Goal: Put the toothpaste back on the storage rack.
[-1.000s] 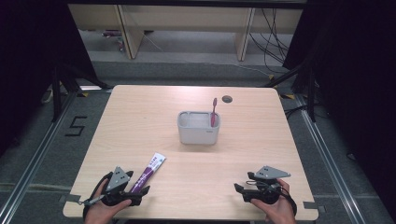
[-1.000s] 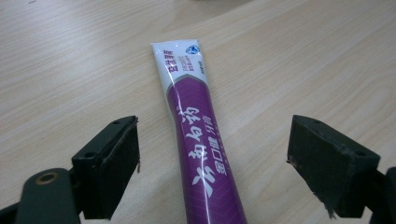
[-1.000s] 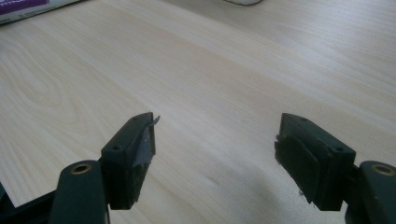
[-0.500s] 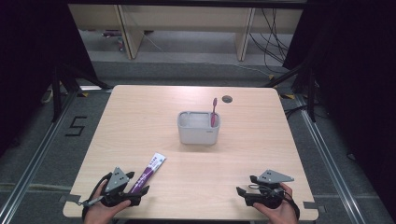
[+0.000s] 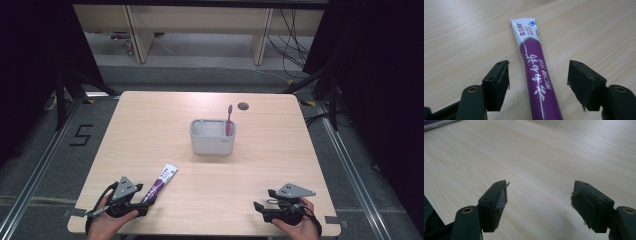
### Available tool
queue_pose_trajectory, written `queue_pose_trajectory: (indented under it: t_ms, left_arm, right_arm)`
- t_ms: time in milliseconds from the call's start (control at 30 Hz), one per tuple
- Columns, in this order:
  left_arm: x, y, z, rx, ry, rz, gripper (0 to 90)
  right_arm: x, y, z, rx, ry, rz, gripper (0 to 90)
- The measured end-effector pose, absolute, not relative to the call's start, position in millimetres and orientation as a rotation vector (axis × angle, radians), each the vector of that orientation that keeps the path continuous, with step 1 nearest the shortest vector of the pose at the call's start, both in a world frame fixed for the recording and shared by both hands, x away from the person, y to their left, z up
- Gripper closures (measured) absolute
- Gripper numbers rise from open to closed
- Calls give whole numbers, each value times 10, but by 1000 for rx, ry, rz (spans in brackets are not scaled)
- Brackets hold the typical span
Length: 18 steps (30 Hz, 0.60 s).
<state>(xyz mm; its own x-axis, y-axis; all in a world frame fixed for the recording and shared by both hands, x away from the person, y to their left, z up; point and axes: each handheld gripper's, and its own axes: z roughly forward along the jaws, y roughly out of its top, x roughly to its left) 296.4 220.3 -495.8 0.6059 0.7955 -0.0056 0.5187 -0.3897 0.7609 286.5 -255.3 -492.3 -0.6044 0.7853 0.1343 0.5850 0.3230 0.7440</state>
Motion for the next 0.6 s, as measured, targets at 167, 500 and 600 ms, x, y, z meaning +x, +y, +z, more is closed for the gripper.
queue_pose_trajectory:
  t_ms: [167, 500, 600]
  left_arm:
    - [3038, 2175, -4894, 2176, 1043, 452, 392]
    - [3153, 2073, -4836, 2380, 1013, 344, 451]
    - [3198, 2024, -4845, 2418, 1010, 338, 458]
  right_arm:
    - [2870, -2553, -4927, 1238, 2345, 1154, 292]
    - [2884, -2557, -4933, 1217, 2347, 1146, 292]
    - [2888, -2546, -4946, 1209, 2357, 1164, 293]
